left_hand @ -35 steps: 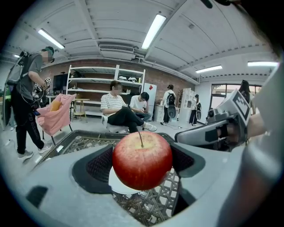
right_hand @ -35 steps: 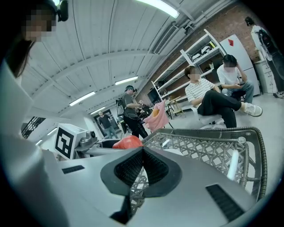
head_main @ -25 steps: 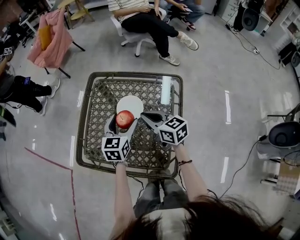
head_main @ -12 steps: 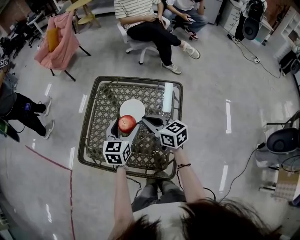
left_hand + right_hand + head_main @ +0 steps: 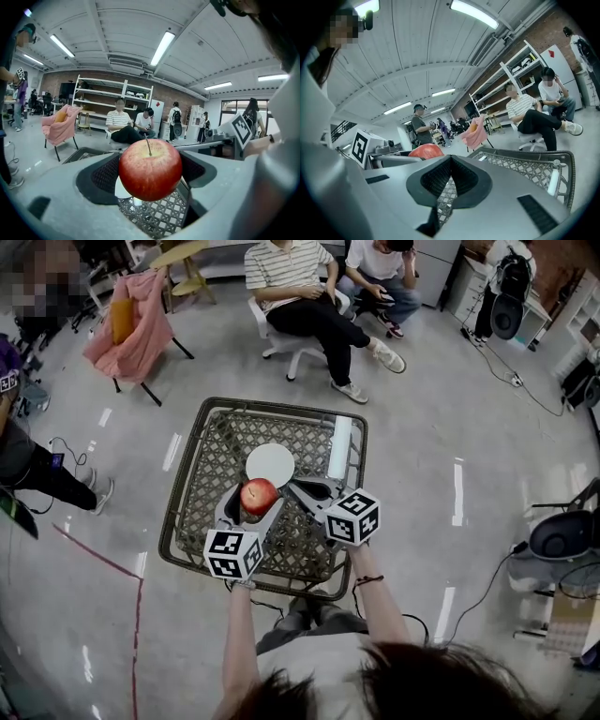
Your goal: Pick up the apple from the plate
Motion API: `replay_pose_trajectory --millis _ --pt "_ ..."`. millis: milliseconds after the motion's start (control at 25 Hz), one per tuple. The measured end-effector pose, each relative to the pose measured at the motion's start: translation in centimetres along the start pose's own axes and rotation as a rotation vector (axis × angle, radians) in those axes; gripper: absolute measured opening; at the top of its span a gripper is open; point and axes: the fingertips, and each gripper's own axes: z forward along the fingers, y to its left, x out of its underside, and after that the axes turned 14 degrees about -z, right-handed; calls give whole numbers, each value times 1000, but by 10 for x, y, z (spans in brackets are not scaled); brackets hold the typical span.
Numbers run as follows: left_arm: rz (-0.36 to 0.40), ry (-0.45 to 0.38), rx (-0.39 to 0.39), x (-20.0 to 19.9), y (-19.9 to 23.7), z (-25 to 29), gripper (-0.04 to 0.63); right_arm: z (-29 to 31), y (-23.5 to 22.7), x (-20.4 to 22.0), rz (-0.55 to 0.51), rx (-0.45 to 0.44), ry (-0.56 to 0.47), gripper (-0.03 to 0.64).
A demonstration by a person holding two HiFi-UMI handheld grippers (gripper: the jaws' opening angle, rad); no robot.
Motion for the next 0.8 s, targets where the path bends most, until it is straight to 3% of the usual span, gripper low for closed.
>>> replay_pose_trajectory --millis 800 --pt "16 -58 23 -17 -30 -41 408 -18 34 -37 -48 -85 -75 9"
